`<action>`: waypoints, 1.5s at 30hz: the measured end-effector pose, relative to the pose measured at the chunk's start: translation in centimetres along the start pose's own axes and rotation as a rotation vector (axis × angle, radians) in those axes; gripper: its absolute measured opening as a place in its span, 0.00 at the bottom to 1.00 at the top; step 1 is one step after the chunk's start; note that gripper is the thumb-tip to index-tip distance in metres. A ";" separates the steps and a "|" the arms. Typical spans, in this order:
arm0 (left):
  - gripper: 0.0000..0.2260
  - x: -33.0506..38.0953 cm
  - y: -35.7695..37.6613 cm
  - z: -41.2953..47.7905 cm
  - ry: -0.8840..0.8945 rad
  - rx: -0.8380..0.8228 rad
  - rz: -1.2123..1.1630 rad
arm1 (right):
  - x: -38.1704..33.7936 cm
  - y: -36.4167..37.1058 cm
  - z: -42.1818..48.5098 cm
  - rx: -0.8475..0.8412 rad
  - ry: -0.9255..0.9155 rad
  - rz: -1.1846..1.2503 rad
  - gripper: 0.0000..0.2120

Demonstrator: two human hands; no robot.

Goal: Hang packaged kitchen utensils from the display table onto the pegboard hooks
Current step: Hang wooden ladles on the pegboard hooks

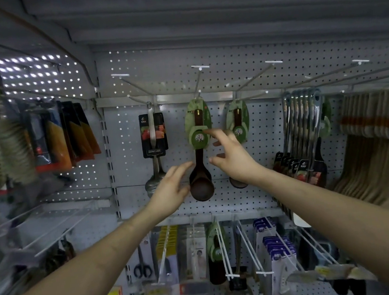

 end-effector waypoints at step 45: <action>0.23 -10.9 21.2 -51.5 -0.365 -0.664 0.219 | 18.8 17.1 -58.5 -0.449 0.701 -0.118 0.22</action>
Point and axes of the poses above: each hand's wrist, its own z-axis towards the middle knuckle, its own y-axis out of the palm, x = y × z, the point moved 7 cm from there along z, towards the middle knuckle, and after that the axes turned 12 degrees about x, right-handed, at the moved point
